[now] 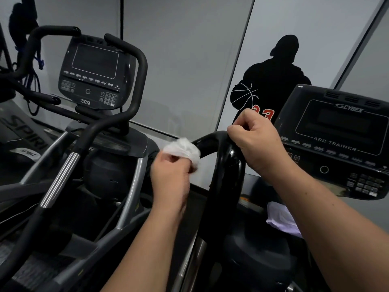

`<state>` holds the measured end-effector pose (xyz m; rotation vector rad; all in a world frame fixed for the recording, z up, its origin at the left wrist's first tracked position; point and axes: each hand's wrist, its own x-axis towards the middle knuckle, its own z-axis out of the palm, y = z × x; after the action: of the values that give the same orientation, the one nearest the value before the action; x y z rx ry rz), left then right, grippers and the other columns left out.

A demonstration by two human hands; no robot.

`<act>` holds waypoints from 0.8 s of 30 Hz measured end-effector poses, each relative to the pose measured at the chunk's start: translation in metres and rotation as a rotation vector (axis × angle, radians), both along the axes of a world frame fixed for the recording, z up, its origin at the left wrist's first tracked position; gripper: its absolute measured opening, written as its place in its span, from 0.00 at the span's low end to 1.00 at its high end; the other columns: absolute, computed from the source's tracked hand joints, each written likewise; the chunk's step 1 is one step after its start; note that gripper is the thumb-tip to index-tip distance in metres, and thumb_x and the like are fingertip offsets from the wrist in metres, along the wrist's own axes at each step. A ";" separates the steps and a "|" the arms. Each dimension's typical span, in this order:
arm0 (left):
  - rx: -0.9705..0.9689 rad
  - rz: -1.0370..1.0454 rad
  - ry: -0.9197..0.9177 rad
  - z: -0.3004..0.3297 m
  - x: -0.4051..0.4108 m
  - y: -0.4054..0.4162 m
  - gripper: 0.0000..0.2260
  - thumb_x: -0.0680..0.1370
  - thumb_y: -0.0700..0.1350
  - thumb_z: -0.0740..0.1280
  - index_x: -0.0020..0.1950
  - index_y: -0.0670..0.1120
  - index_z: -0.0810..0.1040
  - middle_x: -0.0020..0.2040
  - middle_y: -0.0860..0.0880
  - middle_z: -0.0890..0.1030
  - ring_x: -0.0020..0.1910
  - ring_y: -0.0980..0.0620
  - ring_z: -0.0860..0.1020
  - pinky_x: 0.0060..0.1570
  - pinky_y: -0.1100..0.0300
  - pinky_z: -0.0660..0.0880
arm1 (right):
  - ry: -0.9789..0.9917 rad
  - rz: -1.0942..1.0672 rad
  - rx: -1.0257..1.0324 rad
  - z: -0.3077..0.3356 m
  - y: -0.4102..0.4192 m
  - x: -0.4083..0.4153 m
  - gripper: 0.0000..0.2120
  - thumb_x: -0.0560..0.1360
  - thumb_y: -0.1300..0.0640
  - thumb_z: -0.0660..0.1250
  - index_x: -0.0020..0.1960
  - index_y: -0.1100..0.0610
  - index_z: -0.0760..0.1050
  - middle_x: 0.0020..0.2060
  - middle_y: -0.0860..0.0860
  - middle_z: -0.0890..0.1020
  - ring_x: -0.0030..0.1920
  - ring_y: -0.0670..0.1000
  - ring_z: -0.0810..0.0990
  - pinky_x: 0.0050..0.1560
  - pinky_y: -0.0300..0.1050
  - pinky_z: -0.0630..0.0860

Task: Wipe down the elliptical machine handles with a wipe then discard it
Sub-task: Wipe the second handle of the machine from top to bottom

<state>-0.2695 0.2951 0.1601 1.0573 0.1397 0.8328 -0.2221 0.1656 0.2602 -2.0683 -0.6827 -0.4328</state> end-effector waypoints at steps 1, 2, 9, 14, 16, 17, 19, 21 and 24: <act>0.214 0.187 0.114 0.000 0.002 0.007 0.07 0.69 0.28 0.66 0.40 0.39 0.79 0.40 0.46 0.81 0.38 0.52 0.78 0.40 0.63 0.72 | 0.002 -0.002 0.001 0.000 0.000 0.000 0.05 0.76 0.60 0.64 0.44 0.62 0.74 0.31 0.50 0.73 0.32 0.49 0.71 0.32 0.46 0.70; 0.409 0.341 0.230 0.003 0.002 0.011 0.06 0.71 0.32 0.68 0.42 0.42 0.80 0.40 0.51 0.79 0.38 0.55 0.76 0.40 0.66 0.70 | 0.005 -0.003 0.002 0.000 0.000 0.000 0.05 0.76 0.60 0.64 0.44 0.62 0.74 0.31 0.50 0.73 0.32 0.49 0.71 0.32 0.47 0.70; 0.918 0.445 0.120 0.020 0.019 -0.007 0.06 0.75 0.42 0.62 0.42 0.42 0.77 0.43 0.45 0.76 0.41 0.45 0.74 0.41 0.52 0.69 | 0.004 -0.011 0.006 0.001 0.000 -0.002 0.04 0.75 0.61 0.64 0.43 0.62 0.74 0.31 0.51 0.73 0.33 0.51 0.71 0.35 0.50 0.70; 0.979 0.641 0.343 0.000 0.016 0.026 0.03 0.75 0.36 0.66 0.42 0.41 0.77 0.43 0.43 0.77 0.42 0.40 0.74 0.40 0.58 0.57 | 0.010 -0.015 -0.007 0.001 0.000 -0.003 0.04 0.75 0.61 0.64 0.44 0.61 0.74 0.31 0.51 0.74 0.33 0.50 0.72 0.35 0.49 0.71; 0.974 0.527 0.259 0.017 0.017 0.008 0.04 0.75 0.37 0.65 0.42 0.42 0.78 0.43 0.44 0.76 0.42 0.43 0.73 0.39 0.56 0.59 | 0.010 -0.023 -0.003 0.001 0.001 -0.003 0.04 0.74 0.61 0.64 0.43 0.62 0.74 0.31 0.51 0.74 0.33 0.51 0.71 0.35 0.50 0.70; 0.945 0.455 0.198 0.024 0.016 -0.003 0.05 0.76 0.39 0.64 0.42 0.43 0.78 0.43 0.45 0.76 0.41 0.46 0.73 0.39 0.55 0.63 | 0.004 -0.027 -0.003 0.001 0.001 -0.003 0.04 0.74 0.61 0.64 0.43 0.61 0.74 0.31 0.51 0.73 0.33 0.51 0.71 0.35 0.50 0.70; 0.881 0.372 0.121 0.026 0.011 -0.011 0.06 0.76 0.41 0.63 0.40 0.45 0.77 0.43 0.49 0.74 0.39 0.51 0.71 0.40 0.57 0.68 | -0.003 -0.031 -0.007 0.001 0.000 -0.002 0.04 0.74 0.61 0.64 0.43 0.61 0.74 0.32 0.52 0.74 0.34 0.51 0.72 0.36 0.51 0.71; 0.888 0.433 0.157 0.014 0.011 -0.001 0.05 0.74 0.37 0.65 0.40 0.45 0.75 0.43 0.51 0.71 0.38 0.51 0.71 0.40 0.53 0.71 | -0.003 -0.028 -0.016 0.001 0.000 -0.003 0.04 0.74 0.60 0.64 0.43 0.61 0.74 0.32 0.52 0.74 0.34 0.51 0.72 0.36 0.51 0.72; 0.951 0.515 0.251 0.005 0.011 0.006 0.06 0.71 0.34 0.67 0.39 0.43 0.73 0.43 0.47 0.72 0.37 0.45 0.71 0.35 0.51 0.69 | 0.000 -0.023 -0.021 0.000 0.000 -0.003 0.04 0.74 0.60 0.63 0.42 0.60 0.73 0.32 0.51 0.74 0.34 0.51 0.72 0.35 0.51 0.71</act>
<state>-0.2581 0.3007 0.1653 2.0774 0.2434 1.2724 -0.2249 0.1654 0.2607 -2.0972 -0.6667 -0.4405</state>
